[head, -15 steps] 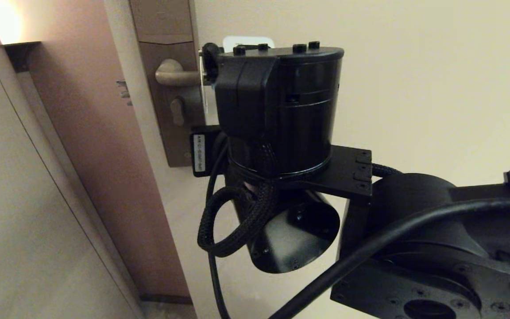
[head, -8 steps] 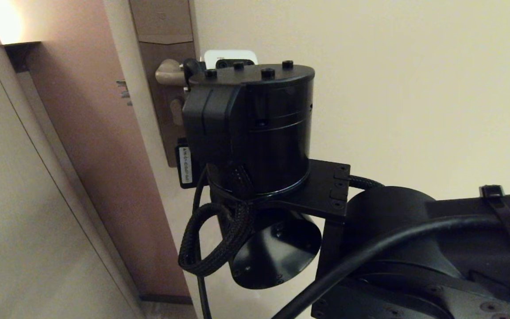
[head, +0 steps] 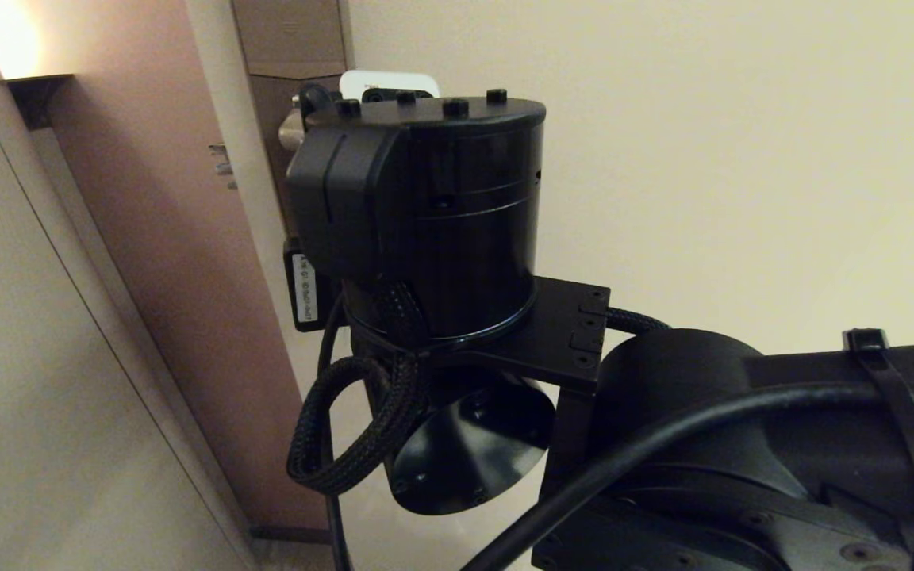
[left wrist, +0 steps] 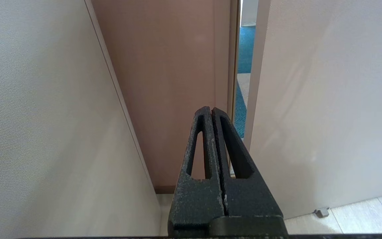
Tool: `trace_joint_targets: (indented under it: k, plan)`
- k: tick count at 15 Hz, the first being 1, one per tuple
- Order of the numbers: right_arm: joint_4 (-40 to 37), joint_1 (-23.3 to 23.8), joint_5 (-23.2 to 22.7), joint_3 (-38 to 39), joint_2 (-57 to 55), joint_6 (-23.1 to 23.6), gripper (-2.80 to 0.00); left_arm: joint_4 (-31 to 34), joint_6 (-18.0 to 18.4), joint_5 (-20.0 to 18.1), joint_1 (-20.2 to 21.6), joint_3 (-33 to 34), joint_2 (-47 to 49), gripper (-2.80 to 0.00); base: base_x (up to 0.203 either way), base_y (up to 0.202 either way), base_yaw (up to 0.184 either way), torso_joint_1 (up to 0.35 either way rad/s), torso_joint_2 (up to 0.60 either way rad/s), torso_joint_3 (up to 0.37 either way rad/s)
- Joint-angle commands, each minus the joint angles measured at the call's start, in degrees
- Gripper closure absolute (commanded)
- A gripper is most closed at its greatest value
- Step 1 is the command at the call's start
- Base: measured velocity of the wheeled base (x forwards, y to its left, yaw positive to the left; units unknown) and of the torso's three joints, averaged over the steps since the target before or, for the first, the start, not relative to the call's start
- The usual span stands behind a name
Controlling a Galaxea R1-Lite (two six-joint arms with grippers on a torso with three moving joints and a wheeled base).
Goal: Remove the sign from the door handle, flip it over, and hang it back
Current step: Hang the sign back with the other side facing out
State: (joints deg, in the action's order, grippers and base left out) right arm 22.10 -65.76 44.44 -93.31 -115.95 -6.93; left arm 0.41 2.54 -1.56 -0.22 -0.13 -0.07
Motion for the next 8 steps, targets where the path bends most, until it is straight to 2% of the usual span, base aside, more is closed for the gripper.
trace_joint_targets:
  k: [1,8]
  plan:
    - [0.13,-0.23,-0.03,-0.03,-0.16,-0.01,0.0,0.02,0.01,-0.02,-0.04,-0.03,0.07,0.0,0.0,0.0,0.0,0.0,0.0,0.0]
    - [3.04,-1.04,-0.92,-0.12,-0.95,0.16,0.0,0.02,0.01,-0.02,-0.04,-0.04,0.07,0.0,0.0,0.0,0.0,0.0,0.0,0.0]
